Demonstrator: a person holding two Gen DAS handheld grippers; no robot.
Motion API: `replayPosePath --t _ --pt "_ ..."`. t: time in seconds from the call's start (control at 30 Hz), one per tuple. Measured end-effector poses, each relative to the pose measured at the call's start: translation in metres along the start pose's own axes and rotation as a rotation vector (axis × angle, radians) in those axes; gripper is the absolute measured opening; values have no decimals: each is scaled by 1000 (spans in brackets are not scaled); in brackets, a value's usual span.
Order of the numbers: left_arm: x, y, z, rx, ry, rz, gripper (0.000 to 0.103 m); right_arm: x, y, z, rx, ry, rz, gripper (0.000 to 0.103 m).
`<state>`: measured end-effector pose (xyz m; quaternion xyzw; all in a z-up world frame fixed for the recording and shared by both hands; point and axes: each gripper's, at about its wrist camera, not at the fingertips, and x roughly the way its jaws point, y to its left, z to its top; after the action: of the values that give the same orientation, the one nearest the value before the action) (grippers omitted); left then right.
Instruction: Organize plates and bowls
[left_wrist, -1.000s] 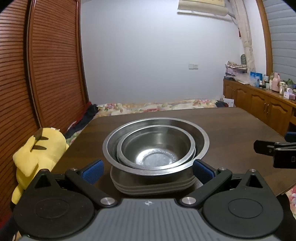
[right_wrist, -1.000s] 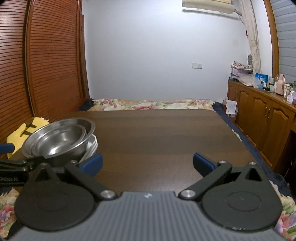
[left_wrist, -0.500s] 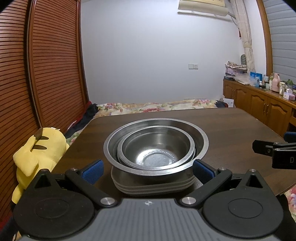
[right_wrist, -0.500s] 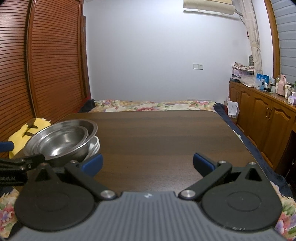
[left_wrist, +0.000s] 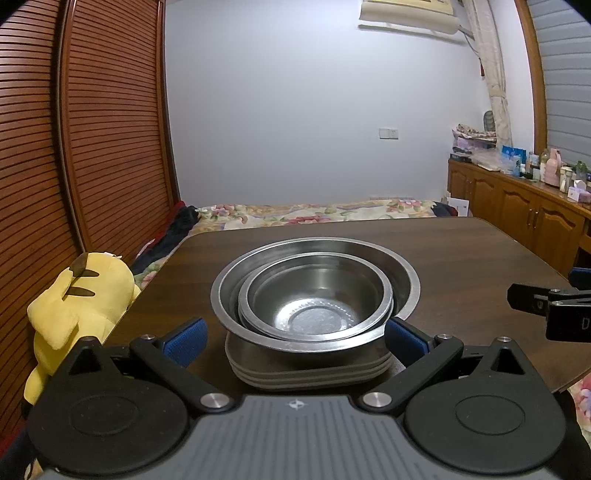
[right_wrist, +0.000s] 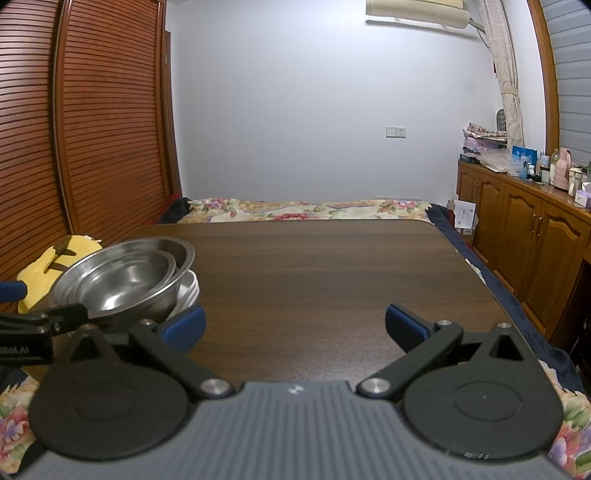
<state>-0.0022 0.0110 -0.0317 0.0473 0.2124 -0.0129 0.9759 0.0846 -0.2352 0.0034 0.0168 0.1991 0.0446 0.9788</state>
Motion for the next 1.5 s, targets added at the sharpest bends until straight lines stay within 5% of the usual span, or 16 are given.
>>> replayPosePath --t 1.5 --pt "0 1 2 2 6 1 103 0 -3 0 1 -4 -3 103"
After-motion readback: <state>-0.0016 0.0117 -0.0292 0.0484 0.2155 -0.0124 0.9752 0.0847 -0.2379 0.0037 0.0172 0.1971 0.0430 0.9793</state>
